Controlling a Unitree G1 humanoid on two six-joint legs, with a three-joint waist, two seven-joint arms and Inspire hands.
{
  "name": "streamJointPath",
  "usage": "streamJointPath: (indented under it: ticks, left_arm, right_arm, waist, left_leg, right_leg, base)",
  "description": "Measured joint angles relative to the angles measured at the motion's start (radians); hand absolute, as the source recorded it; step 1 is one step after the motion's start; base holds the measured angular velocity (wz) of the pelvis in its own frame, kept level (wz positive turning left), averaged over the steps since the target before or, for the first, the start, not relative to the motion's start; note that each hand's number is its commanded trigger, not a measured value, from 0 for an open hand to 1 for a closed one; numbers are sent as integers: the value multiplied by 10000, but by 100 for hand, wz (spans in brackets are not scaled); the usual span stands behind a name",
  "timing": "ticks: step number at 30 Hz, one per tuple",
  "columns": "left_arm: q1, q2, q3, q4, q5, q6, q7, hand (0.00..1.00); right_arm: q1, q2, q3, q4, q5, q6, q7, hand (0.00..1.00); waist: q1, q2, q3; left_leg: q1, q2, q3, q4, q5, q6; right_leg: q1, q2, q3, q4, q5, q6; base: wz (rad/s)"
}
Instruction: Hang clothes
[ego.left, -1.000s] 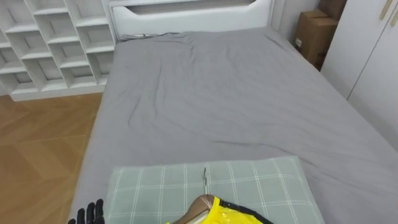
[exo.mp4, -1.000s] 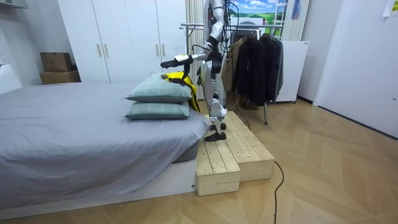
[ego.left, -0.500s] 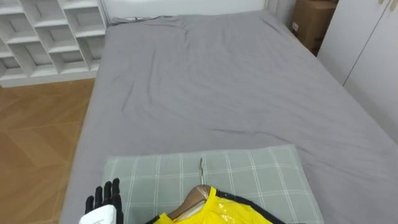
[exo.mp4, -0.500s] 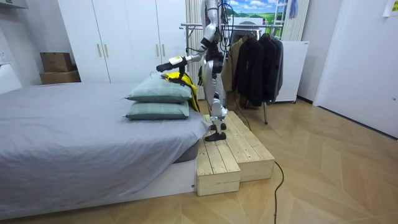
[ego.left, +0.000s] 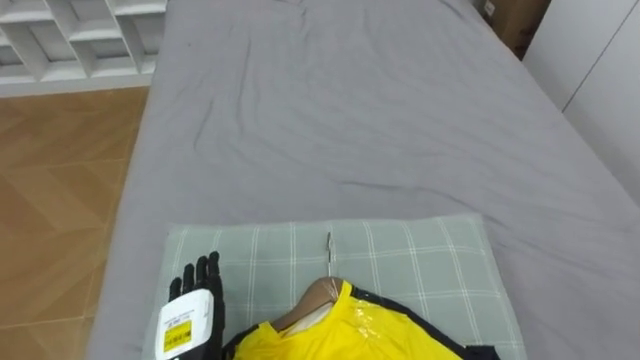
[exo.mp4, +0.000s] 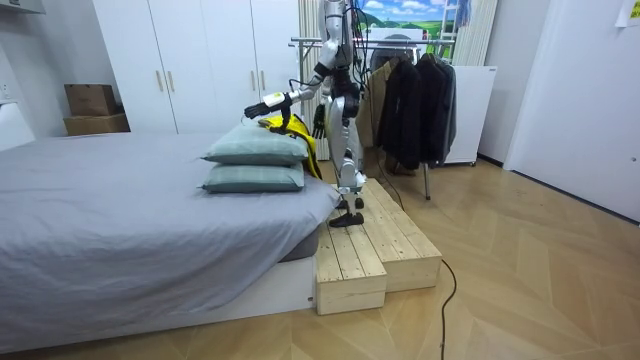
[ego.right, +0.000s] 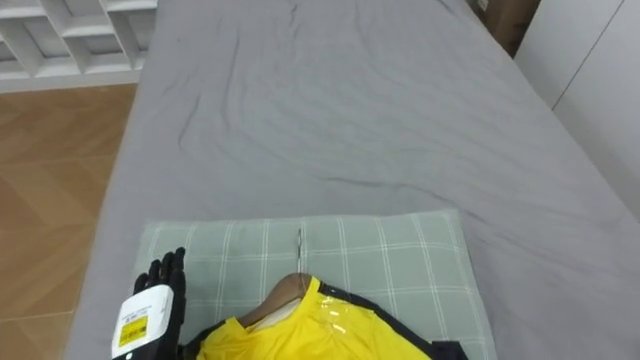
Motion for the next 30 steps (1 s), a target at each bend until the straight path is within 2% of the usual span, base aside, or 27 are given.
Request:
streamJointPath:
  ticks: [2,4,12,15,25,30]
  left_arm:
    - [-214,-1,-54,252,-200,-15,-29,0]
    - [-378,3,-158,361,-577,-14,-154,0]
    - [-362,-129,-394,509,-937,-19,-104,0]
    - [-361,-228,-471,599,-938,-14,-114,0]
    - [-182,-257,-702,917,-699,-23,-508,0]
    - [-83,-245,-1221,931,-712,-18,-610,0]
  right_arm:
    - [-154,24,202,4,24,-19,-76,0]
    - [-311,31,367,9,61,-24,-159,0]
    - [-445,51,572,23,92,126,-362,0]
    - [-436,104,580,46,152,130,-363,0]
    - [-481,445,611,40,401,120,-261,0]
    - [-522,446,647,47,667,117,-304,0]
  waist:
    - [4,16,17]
    - [14,73,71]
    - [56,4,148]
    - [58,-32,141]
    - [125,-231,126]
    - [219,-240,129]
  left_leg:
    - [-42,-2,-53,-4,19,-9]
    - [-69,-1,-75,-6,26,-17]
    - [-188,-95,-137,-159,128,-24]
    - [-181,-94,-138,-169,129,-23]
    - [-139,-96,-176,-161,135,-13]
    - [-139,-127,-211,-161,162,30]
  right_leg:
    - [-38,7,-1,-1,4,-6]
    - [-52,13,-10,-3,4,-6]
    - [-188,-7,-123,1,4,-6]
    - [-182,-20,-129,1,4,-6]
    - [-117,-51,-274,0,3,-6]
    - [-114,-78,-230,-1,3,-6]
  base:
    - [8]
    - [2]
    - [5]
    - [0]
    - [1]
    - [0]
